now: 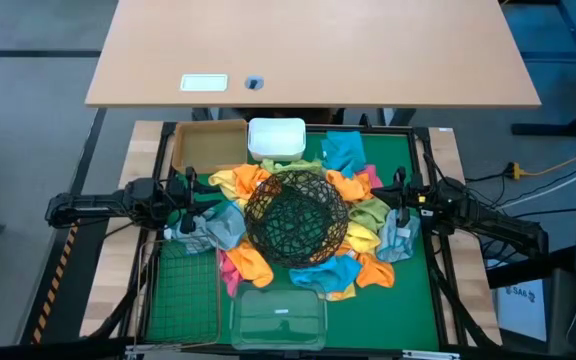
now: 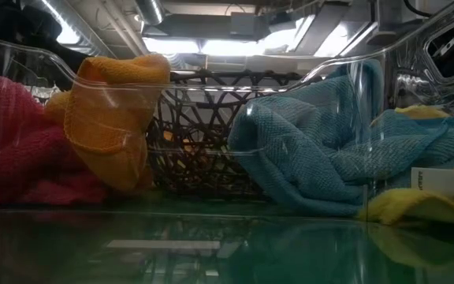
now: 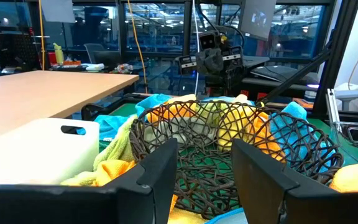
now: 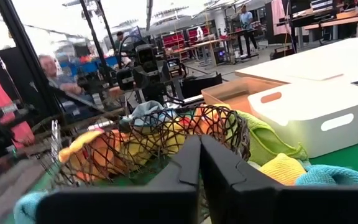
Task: Sort microfiber towel by color & place in baskets
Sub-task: Put the orange towel into the black basket
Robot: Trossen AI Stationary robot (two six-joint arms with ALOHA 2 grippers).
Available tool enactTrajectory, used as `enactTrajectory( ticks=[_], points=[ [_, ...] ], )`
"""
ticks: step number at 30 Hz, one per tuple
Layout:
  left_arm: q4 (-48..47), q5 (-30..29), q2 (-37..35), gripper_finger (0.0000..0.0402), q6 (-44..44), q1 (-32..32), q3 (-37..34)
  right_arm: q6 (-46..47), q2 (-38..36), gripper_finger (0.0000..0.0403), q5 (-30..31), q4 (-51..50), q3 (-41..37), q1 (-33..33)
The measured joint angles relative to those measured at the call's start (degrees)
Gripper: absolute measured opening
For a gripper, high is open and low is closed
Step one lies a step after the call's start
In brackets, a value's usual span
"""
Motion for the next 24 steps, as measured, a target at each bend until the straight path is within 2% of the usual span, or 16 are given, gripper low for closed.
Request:
enactTrajectory(
  ticks=[3, 7, 10, 13, 19, 24],
  points=[
    [0.0, 0.0, 0.02, 0.0145, 0.0, 0.0, 0.02, 2.5, 0.0, 0.0063, 0.0, 0.53, 0.02, 0.0],
    [0.0, 0.0, 0.02, 0.0145, 0.0, 0.0, 0.02, 3.88, 0.0, 0.0143, 0.0, 1.31, 0.02, 0.0],
    [0.0, 0.0, 0.0, 0.0145, 0.0, 0.01, 0.0, 2.9, 0.11, 0.0199, 0.0, 2.91, 0.25, 0.0],
    [0.0, 0.0, 0.01, 0.0145, -0.01, 0.01, 0.0, 0.67, 0.65, 0.0236, 0.47, 2.92, 1.88, 0.0],
    [0.0, 0.0, 0.01, 0.0145, -0.02, 0.01, 0.0, -2.79, 5.43, 0.0256, 1.92, 2.84, 6.7, -0.01],
    [0.0, 0.0, 0.02, 0.0145, -0.01, 0.02, 0.02, -7.99, 13.89, 0.0257, 3.1, 0.62, 11.68, 0.0]
  ],
)
